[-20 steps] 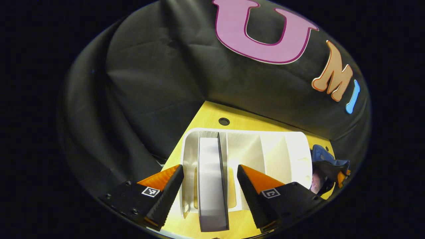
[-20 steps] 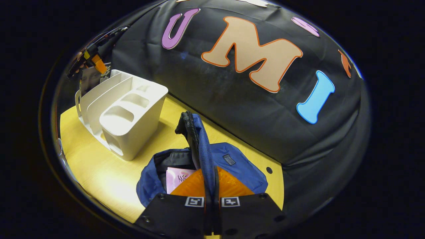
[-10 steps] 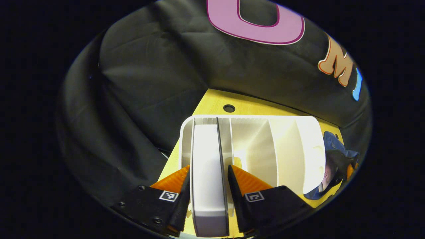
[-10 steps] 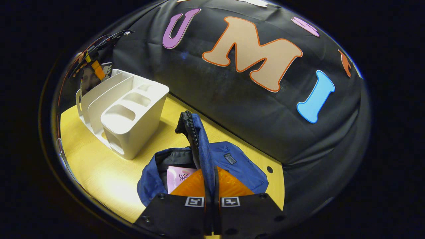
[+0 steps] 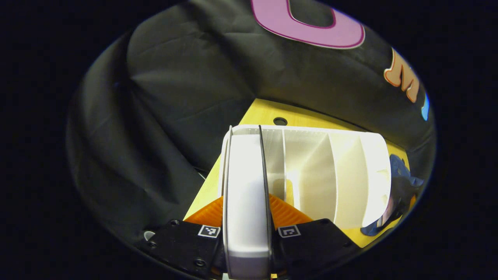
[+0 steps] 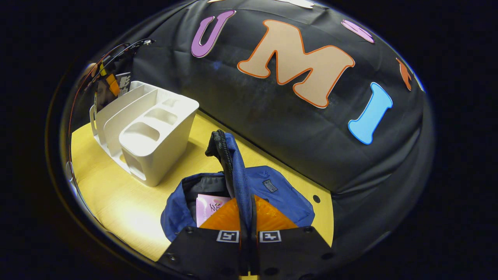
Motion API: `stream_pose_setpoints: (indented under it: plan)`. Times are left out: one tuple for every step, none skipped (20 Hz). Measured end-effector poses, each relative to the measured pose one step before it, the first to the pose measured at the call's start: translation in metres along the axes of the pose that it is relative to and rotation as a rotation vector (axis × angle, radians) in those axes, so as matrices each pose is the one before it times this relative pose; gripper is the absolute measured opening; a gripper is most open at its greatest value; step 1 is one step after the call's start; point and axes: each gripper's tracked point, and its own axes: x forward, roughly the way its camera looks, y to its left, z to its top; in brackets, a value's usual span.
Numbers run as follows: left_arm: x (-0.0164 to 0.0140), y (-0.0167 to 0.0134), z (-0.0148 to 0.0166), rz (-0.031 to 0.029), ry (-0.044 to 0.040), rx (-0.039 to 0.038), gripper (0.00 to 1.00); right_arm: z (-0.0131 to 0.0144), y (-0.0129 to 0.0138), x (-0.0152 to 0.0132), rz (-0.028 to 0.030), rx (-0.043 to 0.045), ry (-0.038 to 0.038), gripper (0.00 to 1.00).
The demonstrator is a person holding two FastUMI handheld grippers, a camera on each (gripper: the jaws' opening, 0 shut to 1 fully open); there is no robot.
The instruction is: Open the schoolbag, grab two books from the bookshelf and put them into the schoolbag.
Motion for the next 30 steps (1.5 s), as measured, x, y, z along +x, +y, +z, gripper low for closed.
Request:
stream_pose_setpoints:
  plan:
    - [-0.00230,-0.00172,0.00131,-0.01098,0.00215,-0.02334,0.39,0.00023,0.00000,0.00004,0.00236,0.00069,-0.00059,0.05]
    - [-0.00256,-0.00200,0.00331,-0.00956,-0.00248,-0.02104,0.38,0.00004,0.00069,-0.00058,0.00161,-0.00029,-0.00004,0.05]
    - [-0.00474,0.00004,0.00145,-0.00047,-0.01258,-0.01507,0.38,0.00055,0.00024,0.00108,0.00167,0.00070,-0.00036,0.05]
    - [-0.00367,0.00064,0.00479,0.00253,-0.01291,0.00446,0.39,0.00041,0.00064,-0.00006,0.00189,0.00071,-0.00102,0.05]
    - [-0.00598,0.00137,0.00439,0.00387,-0.02124,0.00781,0.38,0.00080,0.00021,0.00070,0.00221,-0.00077,-0.00063,0.05]
    - [-0.00672,0.00099,0.00713,0.00651,-0.02960,0.00837,0.38,-0.00083,0.00036,-0.00044,0.00288,-0.00252,-0.00046,0.05]
    - [-0.00399,-0.00053,0.00636,-0.00094,-0.01650,0.02046,0.39,0.00080,0.00072,0.00055,0.00274,-0.00258,-0.00113,0.05]
    - [-0.00222,-0.00254,0.00691,0.00233,-0.02257,0.00215,0.38,-0.00073,0.00024,-0.00036,0.00341,-0.00137,-0.00040,0.05]
    - [-0.00181,-0.00035,0.00283,-0.00139,-0.01265,0.00322,0.39,0.00053,0.00006,0.00010,0.00230,-0.00122,-0.00128,0.05]
    - [-0.00268,-0.00115,0.00532,-0.00257,-0.01904,-0.00336,0.38,0.00043,0.00043,0.00066,0.00249,-0.00037,-0.00106,0.05]
    - [-0.00353,0.00059,0.00125,0.00088,-0.01811,-0.00641,0.38,0.00075,0.00035,0.00064,0.00314,0.00049,-0.00014,0.05]
    - [-0.00418,-0.00065,0.00497,-0.00105,-0.01126,0.00091,0.38,-0.00097,0.00039,-0.00068,0.00305,-0.00032,-0.00012,0.05]
    - [-0.00753,-0.00107,0.00615,-0.00189,-0.01723,-0.00344,0.38,0.00057,0.00027,0.00040,0.00338,-0.00193,-0.00101,0.05]
    - [-0.00479,-0.00163,0.00519,-0.00390,-0.00916,0.00083,0.39,-0.00068,-0.00026,-0.00026,0.00164,-0.00209,-0.00202,0.05]
    - [-0.00561,-0.00023,0.00403,-0.00304,-0.01647,-0.00081,0.38,0.00061,-0.00012,0.00029,0.00329,0.00039,-0.00020,0.05]
    - [-0.00504,-0.00138,0.00527,-0.00332,-0.01678,-0.00163,0.38,-0.00023,0.00022,0.00007,0.00209,0.00051,-0.00180,0.05]
    - [-0.00682,-0.00084,0.00575,-0.00174,-0.01204,-0.00051,0.38,0.00015,-0.00022,0.00015,0.00244,0.00017,-0.00123,0.05]
    - [-0.00601,-0.00243,0.00565,-0.00649,-0.01572,-0.00075,0.38,0.00078,0.00043,0.00003,0.00335,-0.00012,-0.00130,0.05]
    - [-0.00812,-0.00326,0.00297,-0.00367,-0.00563,0.00117,0.38,0.00018,-0.00039,0.00019,0.00225,-0.00094,-0.00156,0.05]
    - [-0.00601,-0.00420,0.00491,-0.00150,-0.01026,-0.00074,0.38,-0.00026,-0.00032,0.00051,0.00324,-0.00045,-0.00134,0.05]
    - [-0.00561,-0.00347,0.00333,-0.00545,-0.00941,0.00368,0.38,0.00047,-0.00010,0.00064,0.00330,0.00033,-0.00108,0.05]
    - [-0.00599,-0.00191,0.00481,-0.00710,-0.01671,0.00068,0.38,-0.00087,0.00047,0.00023,0.00410,0.00066,-0.00042,0.05]
    - [-0.00905,-0.00185,0.00335,-0.00958,-0.00433,0.00385,0.38,0.00042,0.00053,0.00046,0.00442,0.00042,-0.00042,0.05]
    - [-0.00512,-0.00421,0.00378,-0.01334,-0.00815,0.00129,0.38,-0.00026,0.00056,0.00001,0.00370,-0.00032,-0.00093,0.05]
    - [-0.00543,-0.00583,0.00103,-0.00936,0.00112,-0.00379,0.37,-0.00069,-0.00031,0.00074,0.00367,-0.00079,-0.00078,0.05]
    - [-0.00298,-0.00794,0.00206,-0.01753,0.00432,0.00263,0.38,-0.00011,0.00019,-0.00074,0.00355,-0.00070,-0.00132,0.05]
    - [-0.00238,-0.00764,-0.00027,-0.01360,-0.00392,-0.01772,0.38,0.00089,-0.00053,0.00139,0.00267,-0.00073,-0.00127,0.05]
    - [-0.00454,-0.00605,0.00005,-0.01843,0.00420,-0.00420,0.37,-0.00011,0.00056,-0.00008,0.00332,0.00089,-0.00127,0.05]
    - [-0.00298,-0.00514,-0.00161,-0.00989,0.00331,-0.00789,0.37,-0.00049,-0.00031,0.00026,0.00317,0.00096,-0.00067,0.05]
    - [-0.00341,-0.00542,-0.00049,-0.01290,-0.00239,-0.00619,0.37,-0.00005,-0.00016,0.00034,0.00188,0.00032,-0.00083,0.05]
